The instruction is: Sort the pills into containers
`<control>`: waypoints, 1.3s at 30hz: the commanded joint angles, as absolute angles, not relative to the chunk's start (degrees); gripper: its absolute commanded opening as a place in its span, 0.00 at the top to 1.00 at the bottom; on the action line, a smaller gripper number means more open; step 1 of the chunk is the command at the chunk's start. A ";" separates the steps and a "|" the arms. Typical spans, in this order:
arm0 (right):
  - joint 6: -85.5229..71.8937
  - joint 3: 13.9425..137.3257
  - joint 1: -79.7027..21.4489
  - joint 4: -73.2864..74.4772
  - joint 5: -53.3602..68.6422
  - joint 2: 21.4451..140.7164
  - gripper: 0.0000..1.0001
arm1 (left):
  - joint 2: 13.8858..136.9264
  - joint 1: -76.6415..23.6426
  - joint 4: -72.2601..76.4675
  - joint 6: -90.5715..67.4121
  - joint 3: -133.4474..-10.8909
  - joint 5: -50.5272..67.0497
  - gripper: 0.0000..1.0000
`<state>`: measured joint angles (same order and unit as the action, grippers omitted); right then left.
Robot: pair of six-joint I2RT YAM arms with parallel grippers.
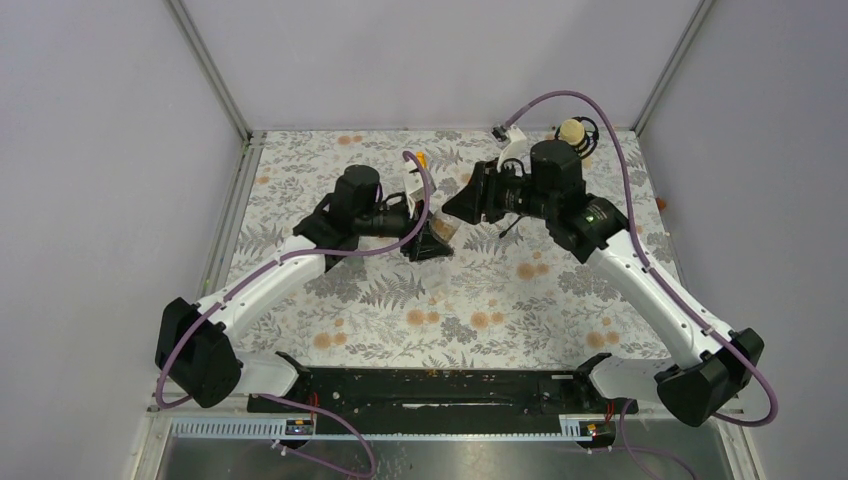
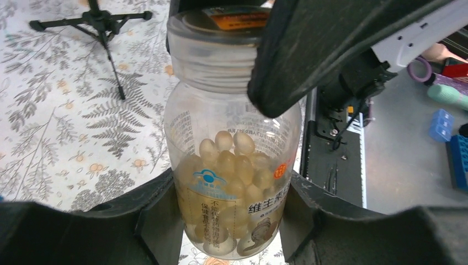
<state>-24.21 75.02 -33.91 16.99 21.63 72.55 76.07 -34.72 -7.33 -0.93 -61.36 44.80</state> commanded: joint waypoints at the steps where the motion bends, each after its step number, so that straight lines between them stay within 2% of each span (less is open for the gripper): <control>1: -15.77 72.91 -28.93 11.59 39.50 69.00 0.93 | 75.46 -34.28 -8.28 2.32 -63.94 51.86 1.00; 4: -14.40 72.71 -26.79 10.22 53.39 69.29 1.00 | 75.11 -34.41 -10.07 4.47 -64.42 59.14 1.00; 8: -12.91 74.53 -26.63 13.46 54.84 69.55 1.00 | 73.72 -34.54 -9.81 6.44 -63.42 63.15 1.00; 9: -13.64 74.49 -26.63 13.47 52.30 69.34 0.89 | 73.66 -34.54 -9.89 6.53 -63.33 62.55 1.00; 11: -18.71 73.65 -26.97 11.61 42.05 68.57 0.49 | 73.87 -34.54 -9.86 6.41 -63.37 59.76 1.00; 12: -21.46 73.06 -27.52 10.40 37.67 68.25 0.33 | 73.91 -34.54 -9.55 5.72 -63.32 57.67 1.00; 14: -23.65 73.80 -31.54 12.25 26.68 68.41 0.24 | 74.34 -34.54 -7.85 4.56 -62.97 53.35 1.00; 17: -27.55 74.40 -37.38 13.48 11.79 69.10 0.22 | 75.19 -34.54 -5.90 2.84 -62.60 49.07 1.00; 20: -31.63 73.73 -39.08 13.59 3.49 69.89 0.25 | 75.94 -34.54 -4.43 1.21 -62.31 46.91 1.00; 26: -33.90 71.41 -39.97 11.58 0.60 68.12 0.50 | 76.01 -34.54 -3.03 0.18 -61.77 44.66 1.00; 29: -33.24 72.14 -39.93 13.79 4.31 67.68 0.74 | 76.15 -34.54 -2.62 0.18 -61.84 44.83 1.00; 32: -29.89 70.60 -39.92 13.21 9.46 65.88 0.89 | 76.25 -34.54 -3.51 0.22 -62.02 47.07 1.00; 35: -21.67 69.53 -39.41 13.50 15.50 64.44 0.93 | 76.16 -34.50 -5.27 1.74 -61.90 49.57 1.00; 39: -10.16 66.85 -36.35 11.92 34.20 62.34 0.97 | 75.84 -34.47 -8.79 5.03 -62.30 54.10 1.00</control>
<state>-24.01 68.93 -38.39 12.60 14.66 66.02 76.29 -35.42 -7.75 2.31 -62.11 50.87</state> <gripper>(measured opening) 0.505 0.532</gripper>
